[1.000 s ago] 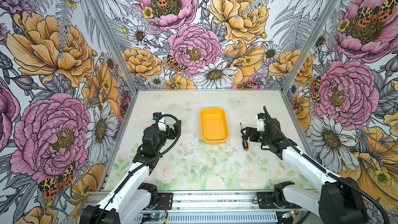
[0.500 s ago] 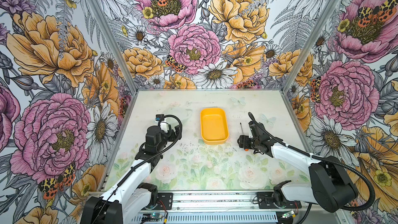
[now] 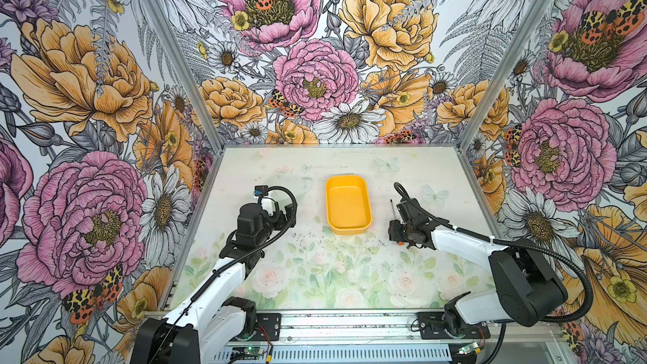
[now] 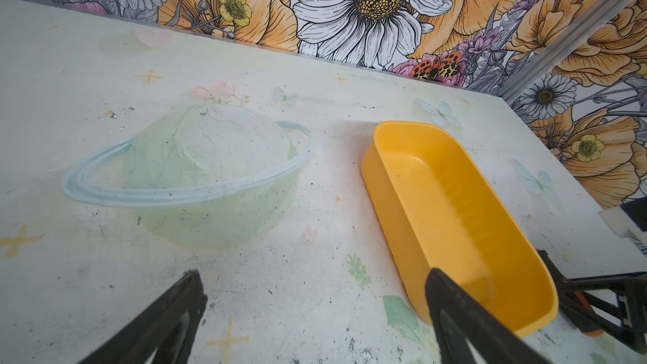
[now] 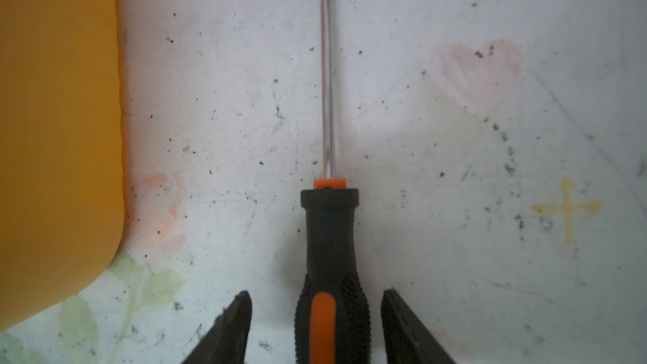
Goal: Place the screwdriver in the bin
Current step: 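Close the right gripper on the screwdriver handle and lift it, then carry the screwdriver with the right gripper over the yellow bin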
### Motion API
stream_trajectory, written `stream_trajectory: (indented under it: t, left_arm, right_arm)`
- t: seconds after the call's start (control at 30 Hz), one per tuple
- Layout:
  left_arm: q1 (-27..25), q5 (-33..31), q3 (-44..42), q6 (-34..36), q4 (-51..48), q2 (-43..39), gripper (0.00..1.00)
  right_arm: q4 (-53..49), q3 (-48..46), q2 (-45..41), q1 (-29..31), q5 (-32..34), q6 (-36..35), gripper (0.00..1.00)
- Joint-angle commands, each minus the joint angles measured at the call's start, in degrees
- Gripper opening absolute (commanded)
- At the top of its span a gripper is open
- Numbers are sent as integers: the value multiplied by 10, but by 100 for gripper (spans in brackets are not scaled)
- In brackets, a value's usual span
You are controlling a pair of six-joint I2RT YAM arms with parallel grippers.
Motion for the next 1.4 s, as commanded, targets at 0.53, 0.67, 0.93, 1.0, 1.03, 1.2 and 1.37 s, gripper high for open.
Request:
stream_trajectory:
  t: [0.53,0.67,0.93,1.0,1.03,1.2,1.37]
  left_arm:
    - [6,50,15,11,-18,-6,99]
    - [11,52,13,13,-20,-12,99]
    - [27,61,14,16,-21,-11,99]
    - [30,66,14,13,-19,-12,99]
    - [32,67,14,12,-19,-13,99]
    - [38,72,13,9,-22,-18,99]
    - [44,74,13,3,-25,-20,99]
  right_arm:
    - [-10,18,-78,-18,-51,16,0]
    - [-10,30,-154,-41,-90,30,0]
    - [18,139,-180,-6,-91,82,0]
    - [38,172,-160,20,-53,97,0]
    - [48,184,-150,33,-27,102,0]
    - [90,256,-66,107,67,92,0]
    - [95,320,32,180,153,74,0]
